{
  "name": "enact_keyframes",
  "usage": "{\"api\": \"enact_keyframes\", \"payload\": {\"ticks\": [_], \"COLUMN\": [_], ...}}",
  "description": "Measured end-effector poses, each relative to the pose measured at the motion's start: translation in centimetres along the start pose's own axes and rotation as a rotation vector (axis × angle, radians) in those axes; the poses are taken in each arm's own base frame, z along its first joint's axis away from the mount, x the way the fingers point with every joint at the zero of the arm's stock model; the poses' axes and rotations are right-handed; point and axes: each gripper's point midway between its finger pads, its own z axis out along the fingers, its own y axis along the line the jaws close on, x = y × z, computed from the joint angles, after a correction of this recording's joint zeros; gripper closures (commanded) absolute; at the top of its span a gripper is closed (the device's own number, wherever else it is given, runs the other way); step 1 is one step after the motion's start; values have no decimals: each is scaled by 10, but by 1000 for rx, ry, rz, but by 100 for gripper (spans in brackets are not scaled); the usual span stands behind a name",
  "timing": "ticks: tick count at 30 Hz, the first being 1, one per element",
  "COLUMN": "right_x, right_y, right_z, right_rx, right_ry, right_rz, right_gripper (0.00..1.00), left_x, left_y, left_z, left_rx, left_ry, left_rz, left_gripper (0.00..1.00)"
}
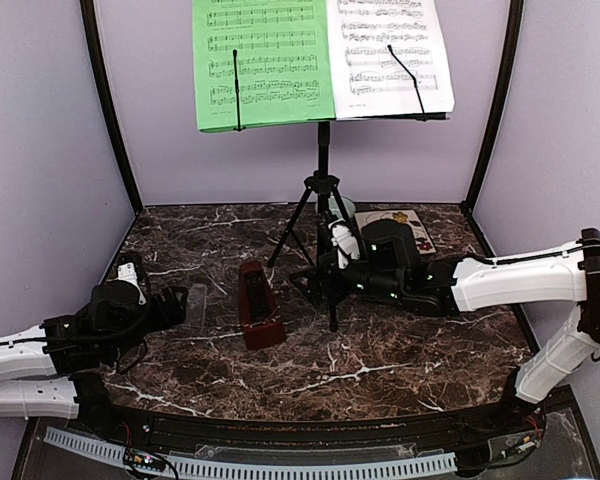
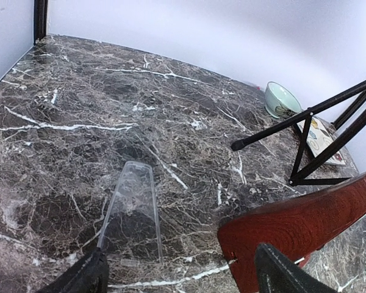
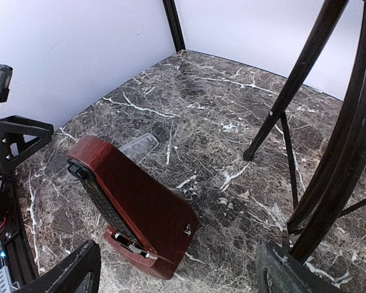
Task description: Set up the instrument practice props
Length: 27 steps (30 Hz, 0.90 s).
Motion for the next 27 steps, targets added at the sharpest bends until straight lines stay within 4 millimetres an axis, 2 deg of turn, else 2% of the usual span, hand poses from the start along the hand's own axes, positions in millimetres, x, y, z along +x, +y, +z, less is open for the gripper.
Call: {"api": "enact_keyframes", "payload": {"ticks": [10,14,16,22,27], "right_x": [-1,-4,-9,-30,-50], "right_y": [0,1,1,-5,-19], "right_z": [0,-3,-7,-21,-37], "right_rx": [-1,-2,-3,18,57], "right_ry": [-1,-10,-22,-73,-122], "right_rz": [-1,0,-3,1,1], "right_gripper": [9,4,0,0,0], "left_x": [-10,-10,-14,-28,-48], "left_y": [16,18,20,23,15], "left_z": [5,9,12,22,36], "left_rx": [-48,-53,-61,-70,-58], "left_ry": [0,21,30,42,49], "left_rz": [-16,-2,4,15,37], "left_gripper": [13,11,9,3,1]}}
